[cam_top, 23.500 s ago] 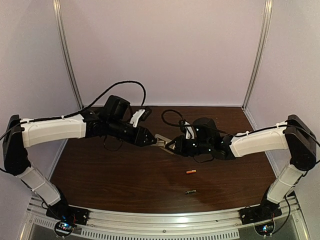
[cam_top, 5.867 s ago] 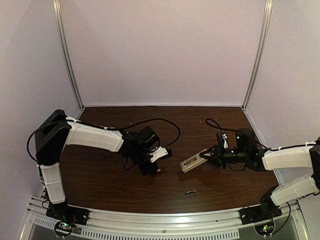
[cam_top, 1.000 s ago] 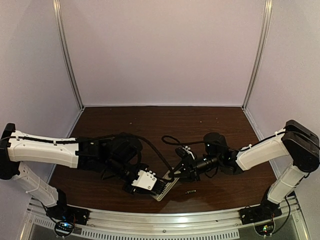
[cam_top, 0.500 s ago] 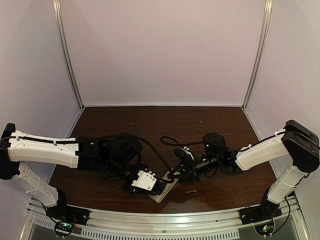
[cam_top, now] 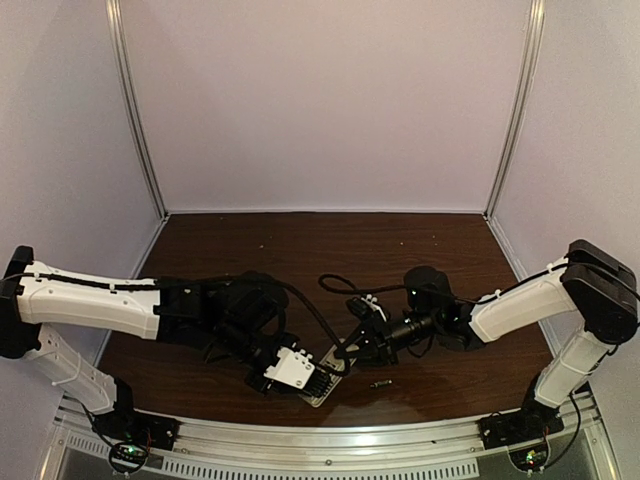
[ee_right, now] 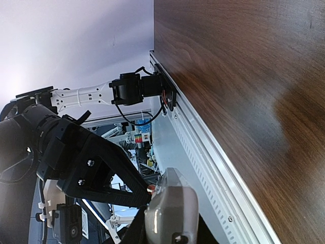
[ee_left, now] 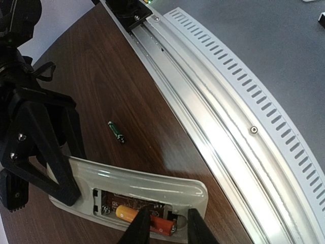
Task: Load the batteries into the remote control
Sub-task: Load the battery into the battery compartment.
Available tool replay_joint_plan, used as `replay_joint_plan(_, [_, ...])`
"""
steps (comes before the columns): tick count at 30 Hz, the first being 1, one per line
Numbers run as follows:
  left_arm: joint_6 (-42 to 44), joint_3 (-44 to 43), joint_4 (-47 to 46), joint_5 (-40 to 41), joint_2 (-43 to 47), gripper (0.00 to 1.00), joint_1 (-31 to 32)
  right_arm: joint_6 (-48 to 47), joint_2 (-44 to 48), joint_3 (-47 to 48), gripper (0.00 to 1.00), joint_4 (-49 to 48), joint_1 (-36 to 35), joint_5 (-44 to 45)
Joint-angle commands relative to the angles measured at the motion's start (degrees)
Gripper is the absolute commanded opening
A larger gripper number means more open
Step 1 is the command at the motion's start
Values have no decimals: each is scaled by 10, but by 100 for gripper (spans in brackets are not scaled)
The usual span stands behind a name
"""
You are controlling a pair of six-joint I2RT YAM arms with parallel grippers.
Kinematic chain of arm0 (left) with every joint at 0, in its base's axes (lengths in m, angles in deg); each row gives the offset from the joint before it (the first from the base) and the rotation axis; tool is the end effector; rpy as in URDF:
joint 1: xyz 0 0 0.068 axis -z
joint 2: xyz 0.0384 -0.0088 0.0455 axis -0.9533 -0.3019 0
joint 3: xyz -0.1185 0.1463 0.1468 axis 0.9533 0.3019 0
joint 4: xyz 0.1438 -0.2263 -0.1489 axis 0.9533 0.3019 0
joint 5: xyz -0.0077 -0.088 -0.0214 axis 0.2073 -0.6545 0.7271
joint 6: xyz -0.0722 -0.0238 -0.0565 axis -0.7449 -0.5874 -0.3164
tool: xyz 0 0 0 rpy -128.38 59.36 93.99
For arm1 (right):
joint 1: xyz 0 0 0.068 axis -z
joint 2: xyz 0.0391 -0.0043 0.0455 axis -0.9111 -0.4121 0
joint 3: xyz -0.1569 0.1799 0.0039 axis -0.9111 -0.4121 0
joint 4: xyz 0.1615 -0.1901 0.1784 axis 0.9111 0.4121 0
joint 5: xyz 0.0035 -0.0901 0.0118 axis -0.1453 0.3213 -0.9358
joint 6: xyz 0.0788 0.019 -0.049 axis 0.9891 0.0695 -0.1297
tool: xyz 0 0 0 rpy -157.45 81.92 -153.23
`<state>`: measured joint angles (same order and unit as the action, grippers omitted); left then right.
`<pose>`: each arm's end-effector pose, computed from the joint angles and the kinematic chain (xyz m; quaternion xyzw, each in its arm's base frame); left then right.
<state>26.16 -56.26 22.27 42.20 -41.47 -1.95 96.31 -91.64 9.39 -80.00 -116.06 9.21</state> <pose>0.0962 -0.3605 0.1421 0.8006 0.4716 -0.2444 0.2771 0.1653 0.3150 0.0825 0.1198 -0.7650 -0.6172 0.1394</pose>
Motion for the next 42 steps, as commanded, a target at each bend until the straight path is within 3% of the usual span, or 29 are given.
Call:
replay_joint_plan(1, [11,0,3,-3,-8,27,3,6,-9,13,0,-26,-5,-8])
replay_joint_plan(12, [1,1,-2,7,-17,19,4,6,-7,16,0,-28,-12,-10])
replay_joint_plan(42, [-32,-8,-18,29,-55,14,4,24,15,24,0,-76,-30,-20])
